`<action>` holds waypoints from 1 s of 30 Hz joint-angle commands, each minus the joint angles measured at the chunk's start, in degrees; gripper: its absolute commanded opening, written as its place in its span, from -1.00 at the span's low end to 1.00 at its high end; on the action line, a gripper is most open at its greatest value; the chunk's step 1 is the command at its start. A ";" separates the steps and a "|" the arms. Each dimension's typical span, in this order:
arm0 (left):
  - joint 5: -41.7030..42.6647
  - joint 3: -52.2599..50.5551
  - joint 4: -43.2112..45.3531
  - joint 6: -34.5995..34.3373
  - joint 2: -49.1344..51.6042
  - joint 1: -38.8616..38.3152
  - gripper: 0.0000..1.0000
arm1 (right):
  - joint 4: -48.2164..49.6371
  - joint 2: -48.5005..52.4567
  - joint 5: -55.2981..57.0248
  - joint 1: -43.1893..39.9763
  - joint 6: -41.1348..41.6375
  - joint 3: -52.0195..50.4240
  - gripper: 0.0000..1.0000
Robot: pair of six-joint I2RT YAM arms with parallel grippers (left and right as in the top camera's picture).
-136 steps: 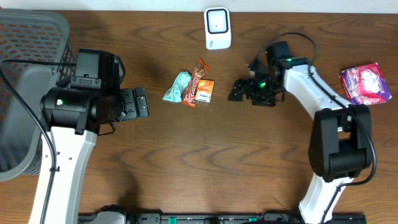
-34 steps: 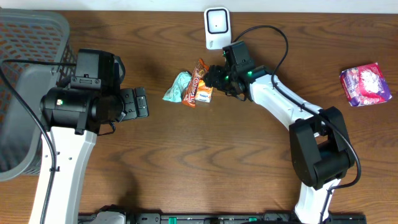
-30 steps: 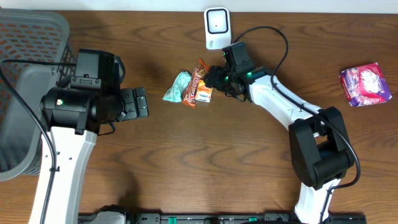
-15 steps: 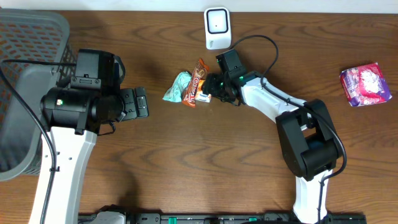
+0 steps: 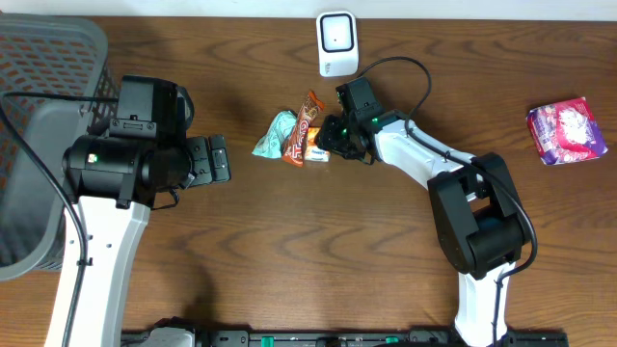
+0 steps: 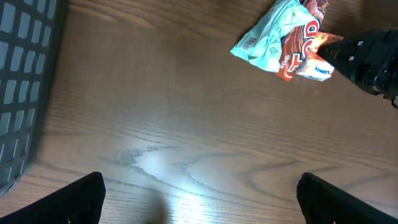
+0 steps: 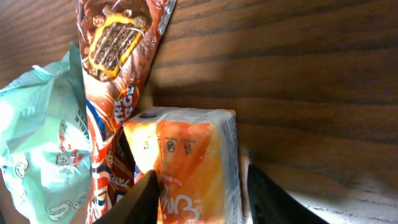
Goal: Scan the item barcode
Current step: 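Lift the orange tissue pack and pull it right, away from the snacks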
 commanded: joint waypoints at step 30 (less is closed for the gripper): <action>-0.48 0.28 -0.15 -0.33 0.17 0.31 0.96 | -21.35 2.21 -58.49 -22.56 -41.16 -0.68 -0.98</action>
